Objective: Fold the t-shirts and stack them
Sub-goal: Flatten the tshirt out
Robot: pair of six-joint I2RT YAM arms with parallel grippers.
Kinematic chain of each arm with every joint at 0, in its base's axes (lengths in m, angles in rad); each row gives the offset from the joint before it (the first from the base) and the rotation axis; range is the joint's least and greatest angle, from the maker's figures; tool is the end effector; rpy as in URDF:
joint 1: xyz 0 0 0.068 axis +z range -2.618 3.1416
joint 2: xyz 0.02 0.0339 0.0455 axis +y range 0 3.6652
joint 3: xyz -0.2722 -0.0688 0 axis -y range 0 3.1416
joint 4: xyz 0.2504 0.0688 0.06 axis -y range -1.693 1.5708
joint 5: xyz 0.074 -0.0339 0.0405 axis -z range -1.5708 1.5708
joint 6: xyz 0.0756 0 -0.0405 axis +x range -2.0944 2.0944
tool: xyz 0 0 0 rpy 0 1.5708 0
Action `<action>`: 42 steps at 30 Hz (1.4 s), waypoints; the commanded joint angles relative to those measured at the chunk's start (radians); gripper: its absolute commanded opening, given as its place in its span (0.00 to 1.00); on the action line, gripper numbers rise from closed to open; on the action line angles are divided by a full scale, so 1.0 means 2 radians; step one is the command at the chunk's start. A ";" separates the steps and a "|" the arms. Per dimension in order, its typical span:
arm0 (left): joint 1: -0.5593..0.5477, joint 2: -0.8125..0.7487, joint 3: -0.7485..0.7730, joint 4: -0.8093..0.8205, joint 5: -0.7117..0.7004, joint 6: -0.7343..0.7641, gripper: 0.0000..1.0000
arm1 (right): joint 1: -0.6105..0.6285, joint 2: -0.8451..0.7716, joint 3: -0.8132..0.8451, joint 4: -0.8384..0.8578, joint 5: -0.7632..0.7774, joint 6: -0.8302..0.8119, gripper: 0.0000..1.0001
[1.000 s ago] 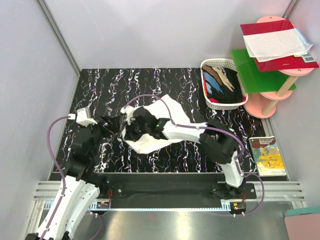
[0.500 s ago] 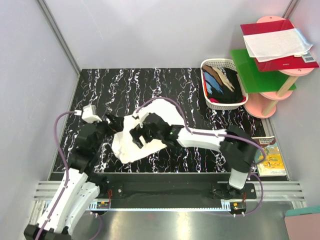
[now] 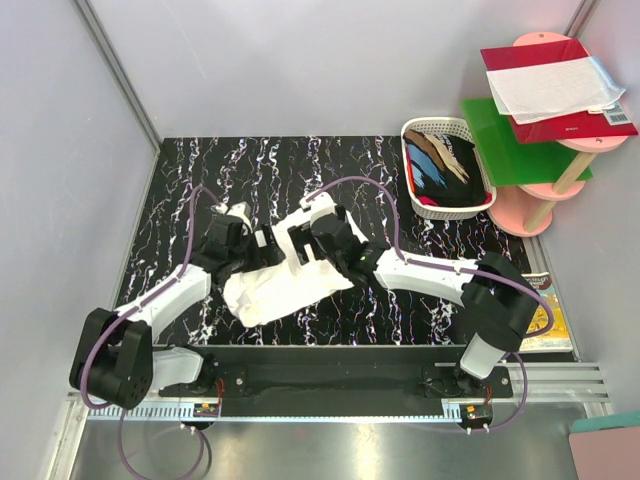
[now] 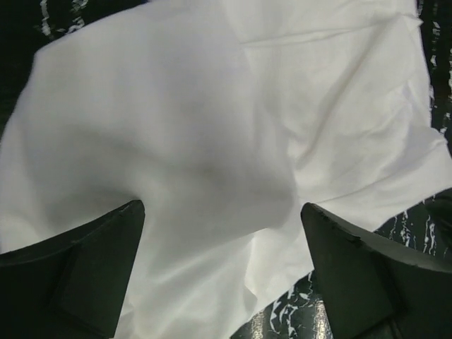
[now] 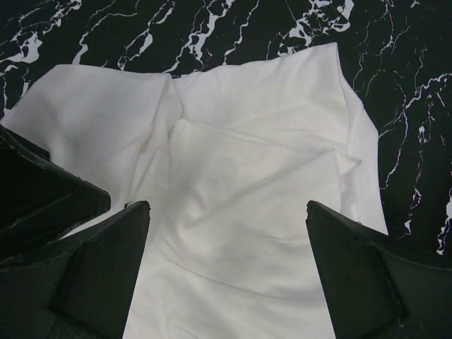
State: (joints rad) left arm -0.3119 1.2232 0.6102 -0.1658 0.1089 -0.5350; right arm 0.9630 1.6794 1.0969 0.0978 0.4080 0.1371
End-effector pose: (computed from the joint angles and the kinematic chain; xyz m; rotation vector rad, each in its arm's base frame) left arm 0.2571 -0.0915 0.1697 -0.2136 2.4001 -0.5335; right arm 0.2636 0.3264 0.2296 -0.5763 1.9401 0.2794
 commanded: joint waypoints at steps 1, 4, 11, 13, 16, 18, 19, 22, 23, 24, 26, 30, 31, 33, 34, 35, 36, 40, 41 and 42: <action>-0.042 -0.007 0.043 0.028 0.019 0.013 0.99 | -0.007 0.000 -0.011 0.000 0.028 0.022 1.00; -0.066 -0.016 0.047 0.025 -0.001 0.015 0.99 | -0.009 0.007 -0.015 -0.003 0.023 0.028 1.00; -0.093 0.064 0.101 -0.026 -0.023 0.033 0.99 | -0.012 0.019 -0.017 -0.004 0.021 0.034 1.00; -0.109 0.076 0.108 -0.040 -0.052 0.032 0.99 | -0.014 0.019 -0.018 -0.004 0.022 0.031 1.00; -0.118 0.089 0.118 -0.054 -0.084 0.029 0.89 | -0.017 0.019 -0.022 -0.004 0.024 0.030 1.00; -0.118 0.096 0.127 -0.065 -0.090 0.036 0.56 | -0.021 0.019 -0.024 -0.004 0.026 0.030 1.00; -0.118 0.100 0.130 -0.070 -0.094 0.036 0.38 | -0.021 0.019 -0.027 -0.004 0.027 0.030 1.00; -0.118 0.080 0.128 -0.077 -0.110 0.025 0.00 | -0.024 0.023 -0.031 -0.004 0.028 0.033 1.00; -0.118 0.069 0.121 -0.077 -0.121 0.022 0.00 | -0.024 0.025 -0.032 -0.004 0.031 0.035 1.00; -0.118 0.056 0.118 -0.078 -0.129 0.017 0.00 | -0.024 0.027 -0.032 -0.004 0.031 0.036 1.00; -0.118 0.012 0.106 -0.080 -0.159 0.013 0.00 | -0.027 0.031 -0.034 -0.004 0.033 0.040 1.00; -0.118 -0.046 0.102 -0.123 -0.237 0.013 0.00 | -0.040 0.040 -0.032 -0.006 0.034 0.056 1.00; -0.118 -0.058 0.104 -0.133 -0.254 0.011 0.00 | -0.045 0.043 -0.028 -0.007 0.034 0.061 1.00; -0.117 -0.067 0.110 -0.163 -0.294 0.004 0.00 | -0.063 0.051 -0.024 -0.014 0.028 0.084 1.00; -0.117 -0.072 0.112 -0.173 -0.306 -0.001 0.00 | -0.070 0.056 -0.019 -0.016 0.024 0.091 1.00; -0.117 -0.073 0.114 -0.188 -0.322 -0.005 0.00 | -0.086 0.063 -0.017 -0.017 0.012 0.103 1.00; -0.117 -0.074 0.114 -0.197 -0.330 -0.017 0.00 | -0.093 0.068 -0.015 -0.017 0.008 0.106 1.00; -0.113 -0.076 0.109 -0.232 -0.376 -0.054 0.00 | -0.116 0.086 0.007 -0.017 -0.014 0.112 1.00; -0.112 -0.078 0.101 -0.244 -0.395 -0.061 0.00 | -0.118 0.092 0.011 -0.012 -0.020 0.107 0.99; -0.109 -0.082 0.096 -0.246 -0.401 -0.074 0.00 | -0.121 0.096 0.014 -0.008 -0.024 0.103 0.99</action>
State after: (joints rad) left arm -0.5442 1.0817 0.8116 -0.5789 -0.5274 -0.5861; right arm 0.7376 1.8462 1.0573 0.0559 0.4015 0.3222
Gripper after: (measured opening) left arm 0.005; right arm 0.993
